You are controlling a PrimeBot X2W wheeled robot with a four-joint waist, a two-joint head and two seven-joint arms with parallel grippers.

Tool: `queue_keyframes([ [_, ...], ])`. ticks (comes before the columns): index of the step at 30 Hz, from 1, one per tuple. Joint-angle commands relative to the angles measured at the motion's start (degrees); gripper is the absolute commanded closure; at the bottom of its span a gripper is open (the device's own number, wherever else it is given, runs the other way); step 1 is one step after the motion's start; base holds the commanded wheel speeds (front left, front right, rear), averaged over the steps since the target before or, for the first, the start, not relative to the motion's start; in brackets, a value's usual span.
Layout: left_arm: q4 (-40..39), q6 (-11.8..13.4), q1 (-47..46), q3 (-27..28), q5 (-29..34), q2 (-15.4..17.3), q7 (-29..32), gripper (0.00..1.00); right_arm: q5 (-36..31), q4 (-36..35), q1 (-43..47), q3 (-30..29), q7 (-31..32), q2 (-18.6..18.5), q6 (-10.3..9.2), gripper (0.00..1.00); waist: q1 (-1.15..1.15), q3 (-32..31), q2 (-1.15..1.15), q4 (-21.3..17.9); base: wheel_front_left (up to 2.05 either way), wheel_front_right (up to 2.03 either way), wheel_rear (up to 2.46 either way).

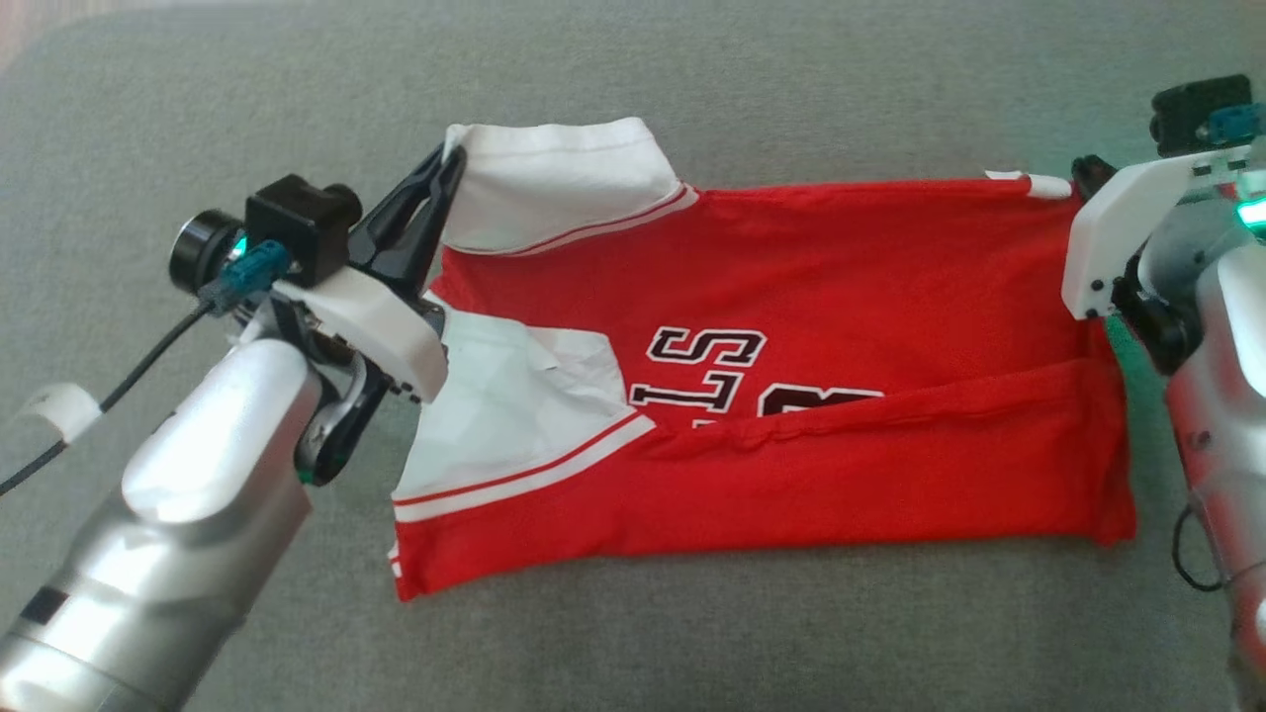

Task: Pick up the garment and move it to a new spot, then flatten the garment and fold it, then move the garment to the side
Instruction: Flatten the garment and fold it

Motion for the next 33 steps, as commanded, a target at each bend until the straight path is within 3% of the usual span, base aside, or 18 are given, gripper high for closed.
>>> queue_keyframes([
  [1,-0.40,0.28,-3.58,3.07,-0.36,2.43,-0.05,1.00,1.07,-2.18,-2.89,0.88,-1.74,0.29,-0.04,1.00,0.00,-0.56,0.00,-0.88,0.00,0.00,0.00],
  [13,10.23,1.07,-16.27,4.59,3.79,1.21,-6.18,1.00,5.95,-3.34,-9.99,-0.40,-11.55,2.59,-0.04,1.00,0.00,2.85,0.00,-3.74,0.00,0.00,0.00],
  [17,15.55,2.73,-21.28,5.53,5.68,-0.67,-10.76,1.00,6.67,-2.05,-11.58,-1.86,-15.61,3.87,-0.04,1.00,0.00,3.46,0.00,-4.31,0.00,0.00,0.00],
  [26,22.55,0.40,-21.66,4.76,7.51,-3.24,-12.87,1.00,10.79,2.41,-10.08,-2.69,-19.54,4.98,-0.04,1.00,0.00,1.97,0.00,-3.99,0.00,0.00,0.00],
  [33,21.14,-2.24,-13.56,2.81,7.42,-3.33,-12.97,1.00,18.63,3.37,-4.08,0.66,-18.27,2.01,-0.04,1.00,0.00,-1.69,0.00,-1.25,0.00,0.00,0.00],
])
